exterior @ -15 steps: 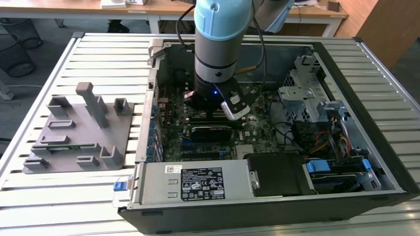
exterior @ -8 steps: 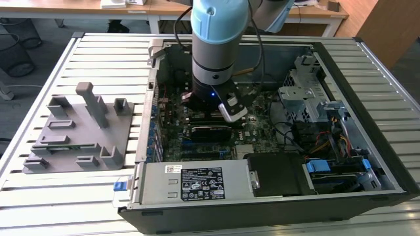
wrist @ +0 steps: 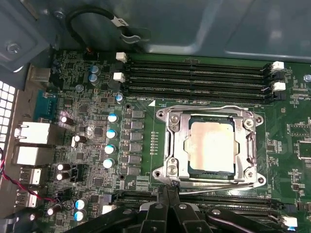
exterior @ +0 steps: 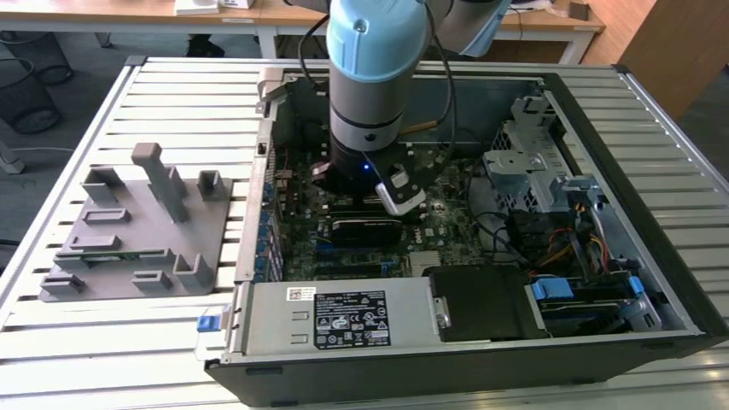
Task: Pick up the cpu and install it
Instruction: 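Install the second cpu locking lever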
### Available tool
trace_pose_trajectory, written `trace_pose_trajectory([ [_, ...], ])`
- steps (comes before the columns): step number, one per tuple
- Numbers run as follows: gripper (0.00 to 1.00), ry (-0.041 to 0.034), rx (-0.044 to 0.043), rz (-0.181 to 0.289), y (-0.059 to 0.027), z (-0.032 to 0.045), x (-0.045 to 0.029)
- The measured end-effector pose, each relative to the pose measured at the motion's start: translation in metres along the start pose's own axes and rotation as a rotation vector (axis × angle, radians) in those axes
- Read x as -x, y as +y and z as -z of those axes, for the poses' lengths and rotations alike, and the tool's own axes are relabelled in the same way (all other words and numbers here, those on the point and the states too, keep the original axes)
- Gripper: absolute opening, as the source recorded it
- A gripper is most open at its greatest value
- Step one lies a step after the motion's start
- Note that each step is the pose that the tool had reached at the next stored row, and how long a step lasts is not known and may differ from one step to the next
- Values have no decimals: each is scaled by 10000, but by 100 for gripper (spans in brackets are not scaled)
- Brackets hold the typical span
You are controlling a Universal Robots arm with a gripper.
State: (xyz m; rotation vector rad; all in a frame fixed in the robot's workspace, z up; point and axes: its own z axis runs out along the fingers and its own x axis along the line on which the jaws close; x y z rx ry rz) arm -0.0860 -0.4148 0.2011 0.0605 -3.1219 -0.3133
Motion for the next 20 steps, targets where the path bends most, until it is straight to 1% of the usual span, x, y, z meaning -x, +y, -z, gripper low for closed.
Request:
trace_pose_trajectory([
  [5,11,-3,62,0,-16,-10,-14],
  [10,11,-4,106,1,-22,-27,-22],
  [14,11,-7,204,1,-23,-38,-53],
  [20,11,-10,287,1,-29,-67,-63],
])
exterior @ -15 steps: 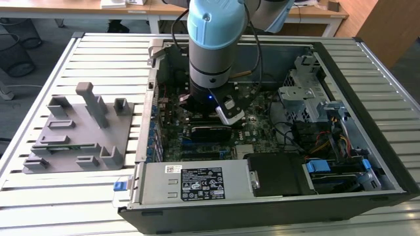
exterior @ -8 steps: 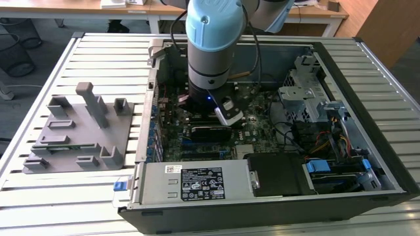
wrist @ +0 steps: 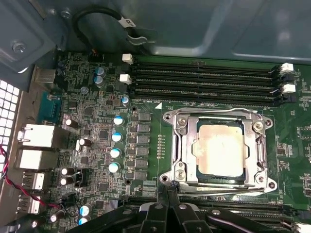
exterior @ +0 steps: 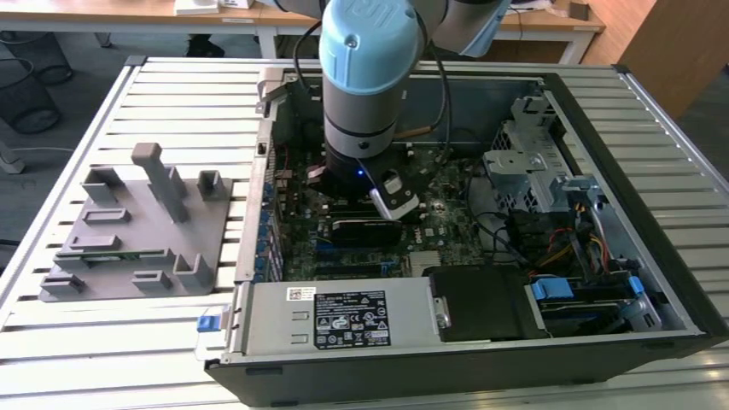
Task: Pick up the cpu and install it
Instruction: 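Install the second cpu locking lever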
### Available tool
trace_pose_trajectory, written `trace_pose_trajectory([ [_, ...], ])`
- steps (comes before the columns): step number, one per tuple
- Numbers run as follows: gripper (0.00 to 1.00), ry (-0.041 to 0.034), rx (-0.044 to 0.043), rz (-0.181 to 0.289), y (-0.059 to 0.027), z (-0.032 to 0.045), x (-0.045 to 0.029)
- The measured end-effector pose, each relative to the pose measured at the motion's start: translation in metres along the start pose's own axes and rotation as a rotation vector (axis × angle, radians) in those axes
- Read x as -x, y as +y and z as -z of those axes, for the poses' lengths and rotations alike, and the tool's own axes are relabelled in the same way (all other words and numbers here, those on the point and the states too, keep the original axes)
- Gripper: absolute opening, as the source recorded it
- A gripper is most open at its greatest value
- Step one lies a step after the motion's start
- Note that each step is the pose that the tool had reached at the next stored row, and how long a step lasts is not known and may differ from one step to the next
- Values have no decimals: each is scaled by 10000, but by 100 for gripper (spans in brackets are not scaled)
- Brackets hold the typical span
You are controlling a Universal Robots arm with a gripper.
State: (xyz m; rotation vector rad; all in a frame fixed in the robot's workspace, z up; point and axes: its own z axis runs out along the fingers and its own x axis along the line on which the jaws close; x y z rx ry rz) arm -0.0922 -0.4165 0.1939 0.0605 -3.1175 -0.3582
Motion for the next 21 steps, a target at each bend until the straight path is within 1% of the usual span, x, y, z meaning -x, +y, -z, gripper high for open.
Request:
trace_pose_trajectory([
  [4,11,-2,57,1,-1,-3,0],
  [7,11,-5,81,1,-1,-3,0],
  [16,11,-5,105,1,4,16,0],
  [21,11,-7,175,2,3,12,0],
])
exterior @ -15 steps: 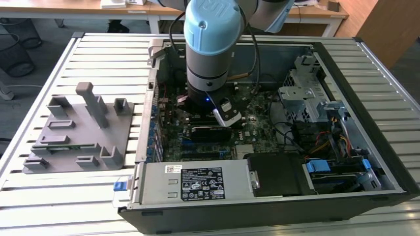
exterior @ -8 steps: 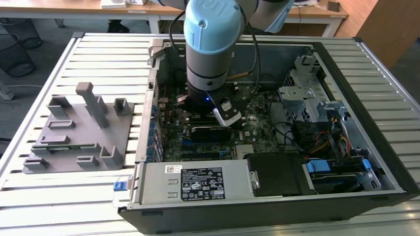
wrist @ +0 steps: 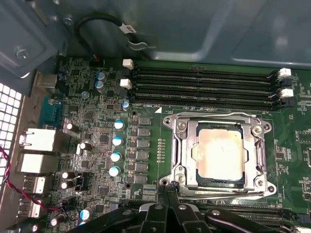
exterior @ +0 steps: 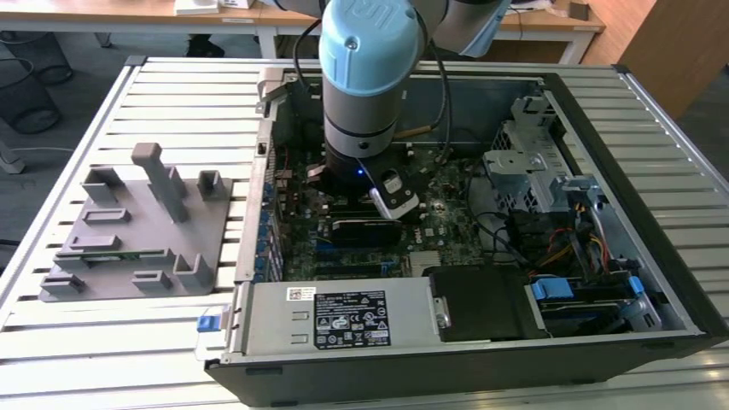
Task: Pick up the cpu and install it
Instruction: 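Install the second cpu locking lever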
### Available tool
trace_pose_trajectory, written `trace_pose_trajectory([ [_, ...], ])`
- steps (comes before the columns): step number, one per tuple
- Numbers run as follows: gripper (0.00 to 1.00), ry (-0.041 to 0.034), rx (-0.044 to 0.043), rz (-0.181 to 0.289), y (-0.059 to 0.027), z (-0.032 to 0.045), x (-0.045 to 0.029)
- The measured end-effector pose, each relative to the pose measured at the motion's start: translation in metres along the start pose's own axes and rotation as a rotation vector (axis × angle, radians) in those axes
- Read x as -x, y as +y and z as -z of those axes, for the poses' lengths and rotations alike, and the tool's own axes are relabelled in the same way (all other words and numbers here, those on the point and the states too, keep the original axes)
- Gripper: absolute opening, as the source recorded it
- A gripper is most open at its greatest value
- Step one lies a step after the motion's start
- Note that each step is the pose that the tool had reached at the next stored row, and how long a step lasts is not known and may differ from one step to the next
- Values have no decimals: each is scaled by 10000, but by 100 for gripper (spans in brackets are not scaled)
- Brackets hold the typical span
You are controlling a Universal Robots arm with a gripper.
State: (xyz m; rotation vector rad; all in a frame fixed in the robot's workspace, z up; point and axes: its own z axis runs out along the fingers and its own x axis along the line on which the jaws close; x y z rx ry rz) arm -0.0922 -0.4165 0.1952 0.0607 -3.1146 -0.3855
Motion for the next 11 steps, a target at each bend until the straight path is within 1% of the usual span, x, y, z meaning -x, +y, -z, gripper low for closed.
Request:
trace_pose_trajectory([
  [5,11,1,58,-1,-4,-13,-1],
  [8,11,-2,123,1,-6,-19,0],
  [11,11,-4,161,0,-8,-26,-1],
])
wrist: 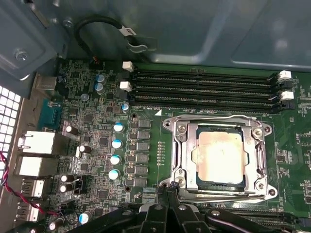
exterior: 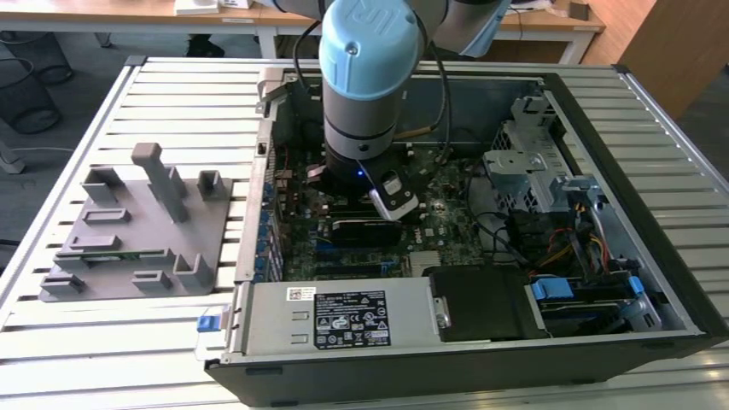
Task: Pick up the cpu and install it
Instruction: 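Install the second cpu locking lever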
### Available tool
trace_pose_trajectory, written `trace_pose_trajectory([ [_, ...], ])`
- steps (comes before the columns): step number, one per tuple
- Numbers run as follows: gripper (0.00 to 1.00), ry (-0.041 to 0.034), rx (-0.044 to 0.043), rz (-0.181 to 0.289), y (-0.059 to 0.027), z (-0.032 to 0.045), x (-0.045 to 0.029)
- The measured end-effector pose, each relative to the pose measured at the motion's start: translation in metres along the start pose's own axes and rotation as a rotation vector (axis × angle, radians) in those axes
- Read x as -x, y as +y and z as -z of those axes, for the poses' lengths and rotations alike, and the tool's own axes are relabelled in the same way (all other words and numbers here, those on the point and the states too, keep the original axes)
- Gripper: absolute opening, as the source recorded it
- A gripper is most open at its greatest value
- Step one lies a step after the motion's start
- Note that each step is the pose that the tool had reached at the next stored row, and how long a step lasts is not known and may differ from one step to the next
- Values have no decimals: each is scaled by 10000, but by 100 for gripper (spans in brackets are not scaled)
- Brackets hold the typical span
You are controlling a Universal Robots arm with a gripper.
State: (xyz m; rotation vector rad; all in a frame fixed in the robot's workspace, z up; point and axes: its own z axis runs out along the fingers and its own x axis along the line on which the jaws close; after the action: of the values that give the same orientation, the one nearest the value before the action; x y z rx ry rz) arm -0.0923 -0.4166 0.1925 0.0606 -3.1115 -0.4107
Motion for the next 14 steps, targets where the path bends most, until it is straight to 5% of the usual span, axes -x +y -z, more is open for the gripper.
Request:
trace_pose_trajectory([
  [6,11,-24,102,5,-1,-29,3],
  [14,11,-6,86,1,-3,-17,-12],
])
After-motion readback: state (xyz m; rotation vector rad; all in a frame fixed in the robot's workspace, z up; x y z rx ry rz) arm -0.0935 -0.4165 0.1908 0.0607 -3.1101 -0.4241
